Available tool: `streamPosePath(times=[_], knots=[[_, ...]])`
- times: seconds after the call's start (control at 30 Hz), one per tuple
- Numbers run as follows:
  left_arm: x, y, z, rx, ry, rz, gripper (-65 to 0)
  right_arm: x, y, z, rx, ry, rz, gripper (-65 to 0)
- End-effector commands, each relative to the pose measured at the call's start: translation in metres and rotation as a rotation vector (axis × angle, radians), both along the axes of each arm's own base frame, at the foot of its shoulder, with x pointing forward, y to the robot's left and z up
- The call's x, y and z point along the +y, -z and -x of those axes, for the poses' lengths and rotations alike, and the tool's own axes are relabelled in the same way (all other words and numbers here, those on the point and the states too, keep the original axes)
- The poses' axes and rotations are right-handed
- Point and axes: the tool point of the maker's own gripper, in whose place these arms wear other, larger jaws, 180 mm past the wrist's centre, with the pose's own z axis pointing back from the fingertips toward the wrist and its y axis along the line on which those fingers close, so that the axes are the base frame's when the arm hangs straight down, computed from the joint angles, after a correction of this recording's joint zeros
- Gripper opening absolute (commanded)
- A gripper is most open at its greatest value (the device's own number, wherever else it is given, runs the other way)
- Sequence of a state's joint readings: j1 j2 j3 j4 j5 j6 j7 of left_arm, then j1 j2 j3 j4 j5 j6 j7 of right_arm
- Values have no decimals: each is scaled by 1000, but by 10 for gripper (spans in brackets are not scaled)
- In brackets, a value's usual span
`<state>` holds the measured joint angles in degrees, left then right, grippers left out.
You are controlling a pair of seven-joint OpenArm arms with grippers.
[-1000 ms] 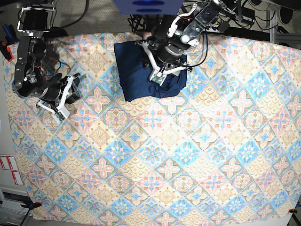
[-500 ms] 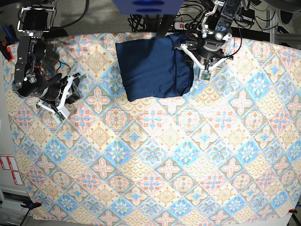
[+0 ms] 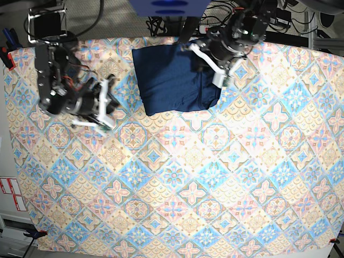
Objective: Fold the T-shirt properly
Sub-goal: 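Grasp opposite edges of the folded shirt with both grippers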
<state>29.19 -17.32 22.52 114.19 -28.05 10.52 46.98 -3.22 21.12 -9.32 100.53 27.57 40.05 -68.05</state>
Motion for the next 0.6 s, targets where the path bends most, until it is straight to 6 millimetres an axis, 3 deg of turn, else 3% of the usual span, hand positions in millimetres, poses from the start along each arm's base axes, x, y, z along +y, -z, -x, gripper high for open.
streamPosePath(times=[0.0,0.1,0.2,0.33,0.57], knots=[[-8,-6,4,-15,45,15,-514,1,-13,-13,-63,-35,31,-529],[-21,-7,18,-4,114,27,-538,12,-8,-20,-104,-144,178,-530],[-22,-6,21,3,119,29,-650,37,-3,-22,-145,-255,270,-551],[-21,-5,23,10,123,23,-650,71,2,-18,-177,-343,313,-650],[-33,-1,45,40,218,24,-650,103,1,-16,-230,-428,306,-648]])
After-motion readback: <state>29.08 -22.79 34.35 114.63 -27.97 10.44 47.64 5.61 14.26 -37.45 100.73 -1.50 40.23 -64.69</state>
